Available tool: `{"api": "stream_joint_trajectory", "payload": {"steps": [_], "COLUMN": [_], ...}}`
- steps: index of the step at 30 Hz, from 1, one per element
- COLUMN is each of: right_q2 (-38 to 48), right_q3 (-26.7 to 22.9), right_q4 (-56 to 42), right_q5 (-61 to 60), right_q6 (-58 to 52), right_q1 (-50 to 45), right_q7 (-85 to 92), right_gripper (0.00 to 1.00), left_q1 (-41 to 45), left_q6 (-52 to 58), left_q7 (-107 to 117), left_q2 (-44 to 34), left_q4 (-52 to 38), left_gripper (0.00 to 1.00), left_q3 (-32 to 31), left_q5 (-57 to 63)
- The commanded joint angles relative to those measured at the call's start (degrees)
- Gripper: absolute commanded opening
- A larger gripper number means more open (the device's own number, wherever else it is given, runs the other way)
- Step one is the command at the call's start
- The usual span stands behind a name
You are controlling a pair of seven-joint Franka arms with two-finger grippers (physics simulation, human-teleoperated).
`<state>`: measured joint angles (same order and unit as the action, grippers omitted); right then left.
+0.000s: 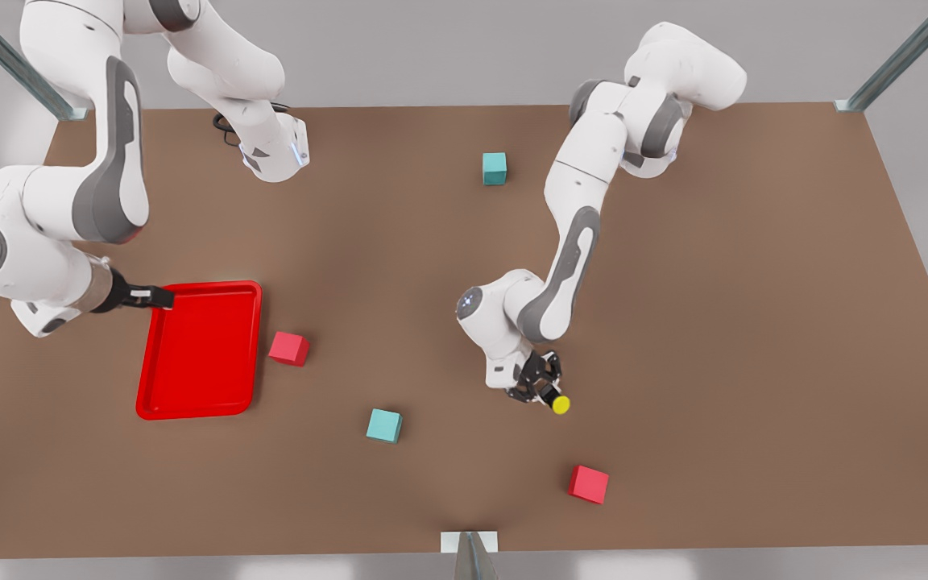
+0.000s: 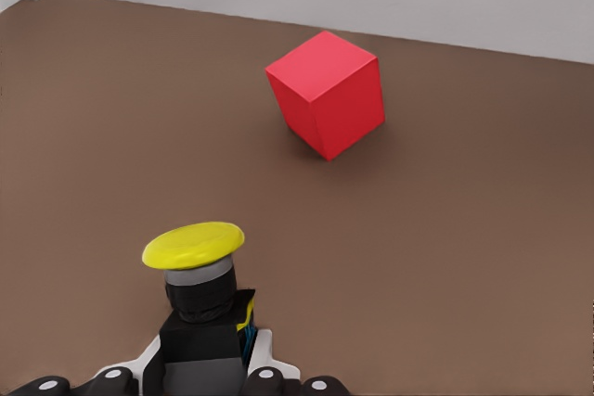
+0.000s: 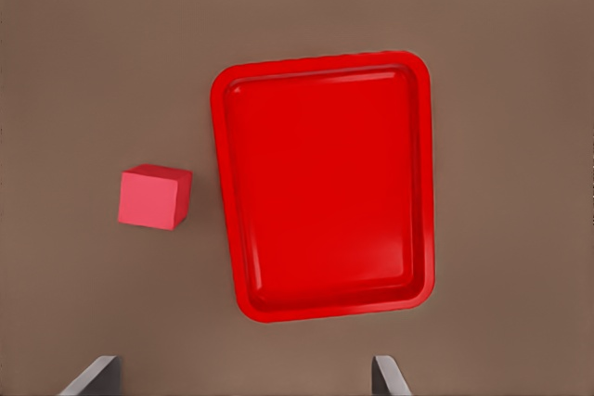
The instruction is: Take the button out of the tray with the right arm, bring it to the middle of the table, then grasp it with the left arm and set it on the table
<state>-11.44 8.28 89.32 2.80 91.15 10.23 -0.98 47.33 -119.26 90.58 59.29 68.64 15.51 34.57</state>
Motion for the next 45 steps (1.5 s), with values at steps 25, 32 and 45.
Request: {"api": "stream_joint_trajectory", "payload": {"steps": [25, 32, 45], "right_q2": [-2.88, -2.88, -2.88], "right_q3": [-0.02, -0.02, -0.02], "right_q4": [-2.40, -2.66, -2.49], "right_q5": [-0.43, -0.43, -0.34], "right_q6": [0.43, 0.43, 0.00], "right_q1": [0.41, 0.50, 0.06], "right_q7": [0.28, 0.28, 0.10], "right_gripper": [1.00, 1.00, 1.00], "left_q1": [9.44, 9.88, 11.03], "left_q6": [6.06, 9.40, 12.48], "left_q7": [42.05, 38.36, 38.18], "left_q2": [6.36, 8.38, 10.58], "left_q4": [0.53, 0.53, 0.44], "left_gripper": [0.45, 0.45, 0.45], "left_q3": [7.69, 7.69, 7.69], "left_q5": [15.26, 16.93, 18.08]}}
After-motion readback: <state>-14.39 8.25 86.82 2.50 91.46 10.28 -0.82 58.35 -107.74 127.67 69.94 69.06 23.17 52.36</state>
